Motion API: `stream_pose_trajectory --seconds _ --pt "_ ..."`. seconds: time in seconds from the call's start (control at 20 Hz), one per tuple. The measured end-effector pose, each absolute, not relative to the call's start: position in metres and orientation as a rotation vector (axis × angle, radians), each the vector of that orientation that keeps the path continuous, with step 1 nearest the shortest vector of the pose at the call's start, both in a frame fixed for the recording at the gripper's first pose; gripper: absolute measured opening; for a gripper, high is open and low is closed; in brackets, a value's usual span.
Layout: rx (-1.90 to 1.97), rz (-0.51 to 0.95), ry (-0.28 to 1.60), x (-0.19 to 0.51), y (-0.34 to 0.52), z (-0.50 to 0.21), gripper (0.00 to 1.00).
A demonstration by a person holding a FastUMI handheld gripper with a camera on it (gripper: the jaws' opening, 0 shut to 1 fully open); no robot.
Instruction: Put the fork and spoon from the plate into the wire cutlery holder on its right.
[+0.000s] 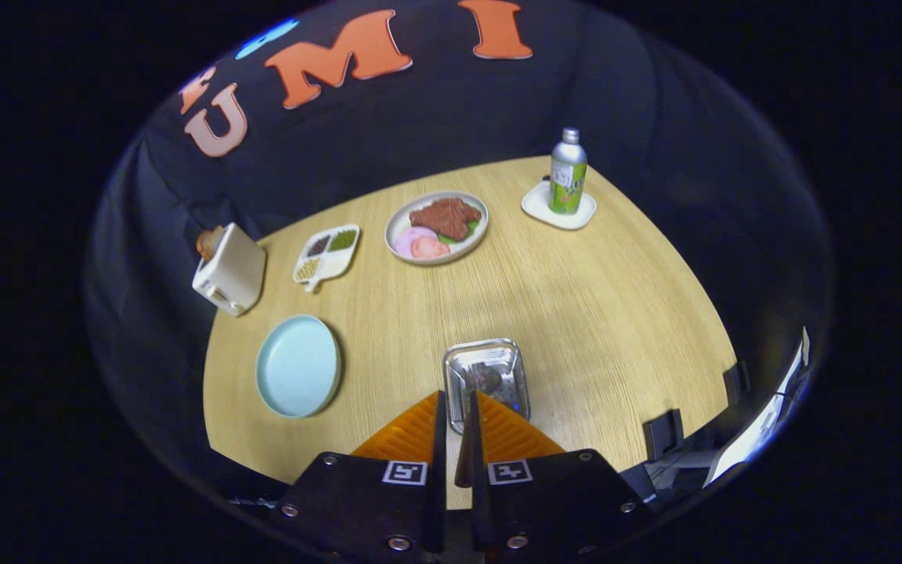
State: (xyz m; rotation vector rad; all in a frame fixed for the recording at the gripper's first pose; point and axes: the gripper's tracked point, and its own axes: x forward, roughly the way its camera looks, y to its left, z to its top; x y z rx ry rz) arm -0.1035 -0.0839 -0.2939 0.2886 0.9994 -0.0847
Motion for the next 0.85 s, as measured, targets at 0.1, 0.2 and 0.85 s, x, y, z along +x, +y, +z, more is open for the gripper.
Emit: stream_pose_trajectory --seconds 0.1,0.2,0.85 --pt "0.276 -0.061 0.848 -0.079 -0.088 -0.256 0.25" --pt "0.257 -0.035 0.691 -0.057 -0.089 -0.216 0.39" --pt "0.085 0.046 0.109 -0.003 -0.056 -0.041 0.93"
